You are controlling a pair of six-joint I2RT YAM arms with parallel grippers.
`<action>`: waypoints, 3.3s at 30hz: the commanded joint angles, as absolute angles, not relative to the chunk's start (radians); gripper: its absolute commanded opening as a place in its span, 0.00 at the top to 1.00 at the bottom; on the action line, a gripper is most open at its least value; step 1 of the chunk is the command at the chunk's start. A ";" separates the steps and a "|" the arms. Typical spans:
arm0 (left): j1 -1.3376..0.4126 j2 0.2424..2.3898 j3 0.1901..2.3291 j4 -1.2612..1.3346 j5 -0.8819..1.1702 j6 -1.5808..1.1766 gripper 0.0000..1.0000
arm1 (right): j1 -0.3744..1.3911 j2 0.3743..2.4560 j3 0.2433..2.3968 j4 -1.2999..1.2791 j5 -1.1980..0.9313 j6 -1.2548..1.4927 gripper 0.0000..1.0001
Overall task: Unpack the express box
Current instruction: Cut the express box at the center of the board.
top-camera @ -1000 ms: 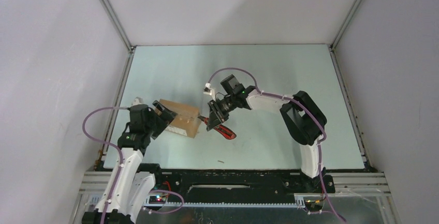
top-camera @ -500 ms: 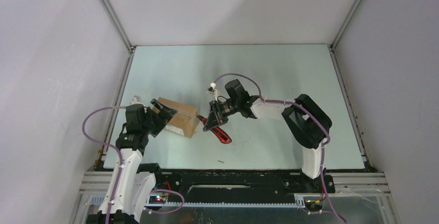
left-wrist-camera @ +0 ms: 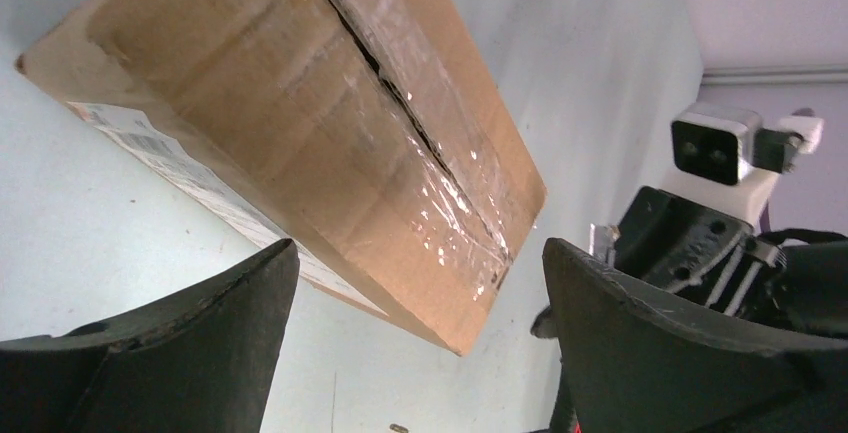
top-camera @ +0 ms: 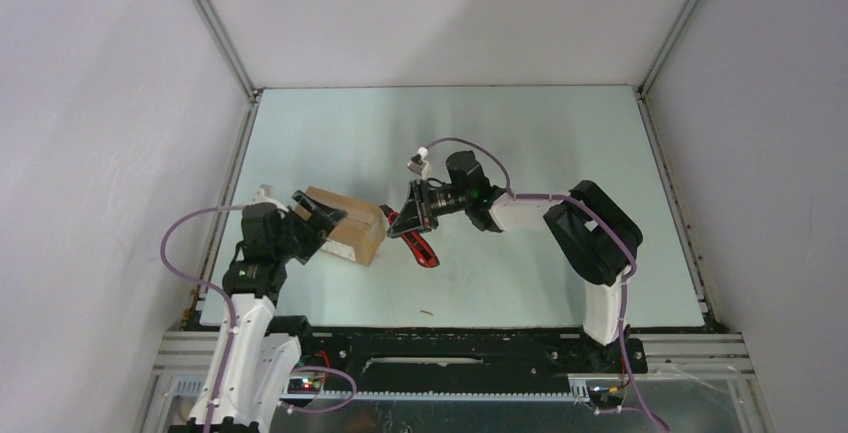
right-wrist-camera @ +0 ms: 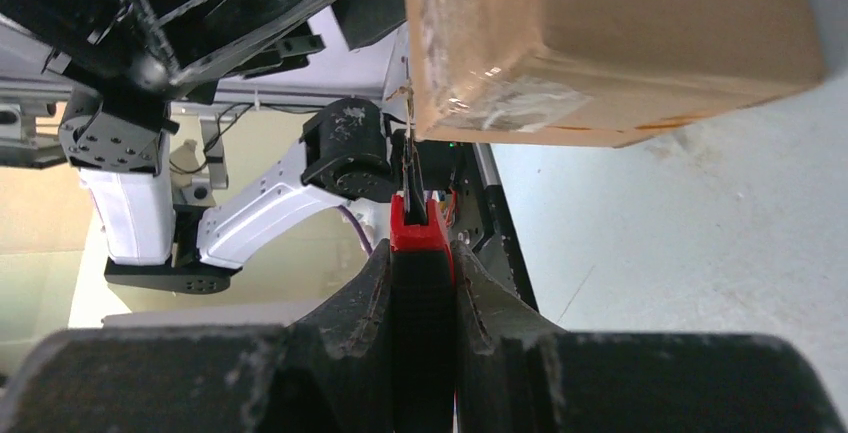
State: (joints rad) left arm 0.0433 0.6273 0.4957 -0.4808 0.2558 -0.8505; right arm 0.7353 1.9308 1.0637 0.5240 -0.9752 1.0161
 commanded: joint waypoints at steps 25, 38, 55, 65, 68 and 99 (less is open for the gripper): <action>-0.082 0.626 0.523 -0.459 0.166 -0.915 0.05 | 0.736 1.995 1.016 0.679 -0.955 1.152 1.00; -0.081 0.623 0.509 -0.452 0.176 -0.914 0.05 | 0.746 2.008 1.017 0.691 -0.953 1.167 1.00; -0.081 0.628 0.504 -0.442 0.178 -0.916 0.05 | 0.743 2.007 1.002 0.694 -0.942 1.169 1.00; -0.082 0.633 0.496 -0.430 0.187 -0.917 0.06 | 0.752 2.019 1.002 0.779 -0.966 1.216 1.00; -0.082 0.633 0.493 -0.429 0.188 -0.917 0.06 | 0.756 2.028 1.002 0.806 -0.973 1.233 1.00; -0.082 0.620 0.484 -0.449 0.187 -0.931 0.06 | 0.749 2.040 0.991 0.846 -0.940 1.272 1.00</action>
